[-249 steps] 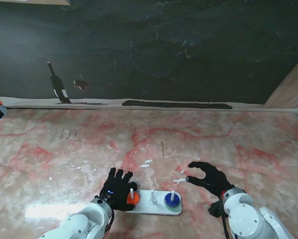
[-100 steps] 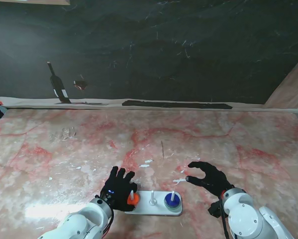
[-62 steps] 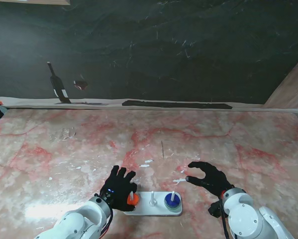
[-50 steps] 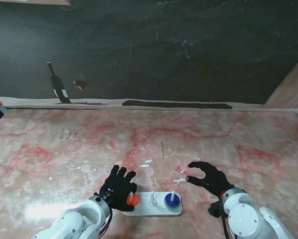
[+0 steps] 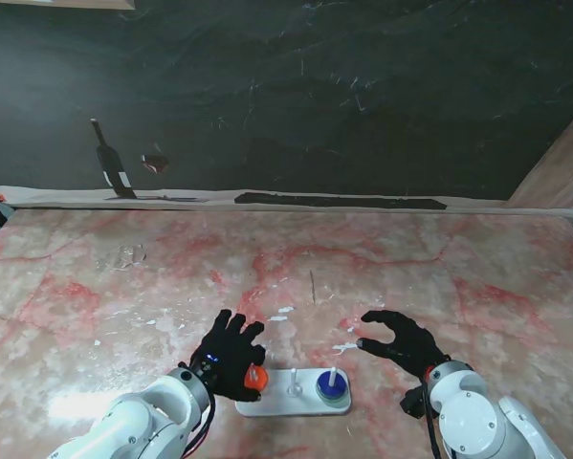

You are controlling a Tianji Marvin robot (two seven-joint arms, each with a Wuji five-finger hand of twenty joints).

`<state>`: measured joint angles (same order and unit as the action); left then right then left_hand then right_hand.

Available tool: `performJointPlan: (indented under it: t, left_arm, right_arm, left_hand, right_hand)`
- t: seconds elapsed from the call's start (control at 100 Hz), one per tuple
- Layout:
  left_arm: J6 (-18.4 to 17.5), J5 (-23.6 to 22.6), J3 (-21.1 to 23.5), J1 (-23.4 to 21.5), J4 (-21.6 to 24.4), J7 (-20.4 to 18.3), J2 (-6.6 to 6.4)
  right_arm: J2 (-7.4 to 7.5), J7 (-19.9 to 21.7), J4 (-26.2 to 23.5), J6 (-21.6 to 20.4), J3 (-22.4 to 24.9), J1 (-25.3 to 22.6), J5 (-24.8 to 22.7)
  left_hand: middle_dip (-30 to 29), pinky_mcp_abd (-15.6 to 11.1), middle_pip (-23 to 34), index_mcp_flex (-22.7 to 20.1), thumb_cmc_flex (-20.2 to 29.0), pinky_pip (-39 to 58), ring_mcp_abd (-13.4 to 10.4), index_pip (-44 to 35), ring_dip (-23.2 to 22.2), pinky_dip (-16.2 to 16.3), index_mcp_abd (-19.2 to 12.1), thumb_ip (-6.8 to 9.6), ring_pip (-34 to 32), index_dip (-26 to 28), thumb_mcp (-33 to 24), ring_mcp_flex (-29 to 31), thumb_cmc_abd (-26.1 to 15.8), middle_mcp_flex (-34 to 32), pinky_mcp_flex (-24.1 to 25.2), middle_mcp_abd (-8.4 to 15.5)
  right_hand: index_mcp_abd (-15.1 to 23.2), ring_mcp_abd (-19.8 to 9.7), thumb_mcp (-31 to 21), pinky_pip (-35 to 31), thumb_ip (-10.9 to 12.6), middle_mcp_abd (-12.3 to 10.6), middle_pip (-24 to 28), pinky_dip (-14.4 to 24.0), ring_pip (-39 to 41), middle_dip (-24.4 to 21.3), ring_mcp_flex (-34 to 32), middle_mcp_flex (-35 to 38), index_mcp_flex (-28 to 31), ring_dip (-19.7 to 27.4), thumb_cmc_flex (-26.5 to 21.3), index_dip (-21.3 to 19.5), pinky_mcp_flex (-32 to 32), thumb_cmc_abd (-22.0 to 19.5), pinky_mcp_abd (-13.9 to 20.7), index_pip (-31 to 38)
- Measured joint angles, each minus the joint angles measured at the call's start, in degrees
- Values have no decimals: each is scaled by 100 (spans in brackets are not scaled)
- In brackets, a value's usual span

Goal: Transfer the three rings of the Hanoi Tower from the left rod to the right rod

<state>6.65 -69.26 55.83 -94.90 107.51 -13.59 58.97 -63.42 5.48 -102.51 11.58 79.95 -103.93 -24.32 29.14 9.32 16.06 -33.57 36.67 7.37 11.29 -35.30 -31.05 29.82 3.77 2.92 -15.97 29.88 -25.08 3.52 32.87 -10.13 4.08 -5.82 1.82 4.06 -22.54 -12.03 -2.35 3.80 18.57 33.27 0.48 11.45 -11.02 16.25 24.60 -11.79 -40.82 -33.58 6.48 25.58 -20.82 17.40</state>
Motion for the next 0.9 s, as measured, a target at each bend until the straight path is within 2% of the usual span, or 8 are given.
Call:
performJointPlan:
  t: [0.31, 0.9]
  left_arm:
    - [-118, 13, 149, -35, 298, -359, -8]
    - [-295, -29, 318, -102, 754, -744, -22]
  right_arm:
    - [0, 4, -3, 5, -4, 0, 9]
    - [1, 8, -11, 9, -1, -7, 7]
  left_hand:
    - [0, 0, 0, 0, 0, 6, 0, 0, 43, 55, 0, 1, -1, -1, 2, 0, 0, 0, 0, 0]
    - [-1, 0, 0, -1, 0, 41, -1, 2, 44, 120, 1, 83, -7, -1, 111, 1, -63, 0, 1, 0]
  right_hand:
    - [0, 0, 0, 0, 0, 0, 0, 0, 0, 0, 0, 0, 0, 0, 0, 0, 0, 0, -1, 0]
    - [0, 0, 0, 0, 0, 0, 1, 0, 0, 0, 0, 0, 0, 0, 0, 0, 0, 0, -6, 0]
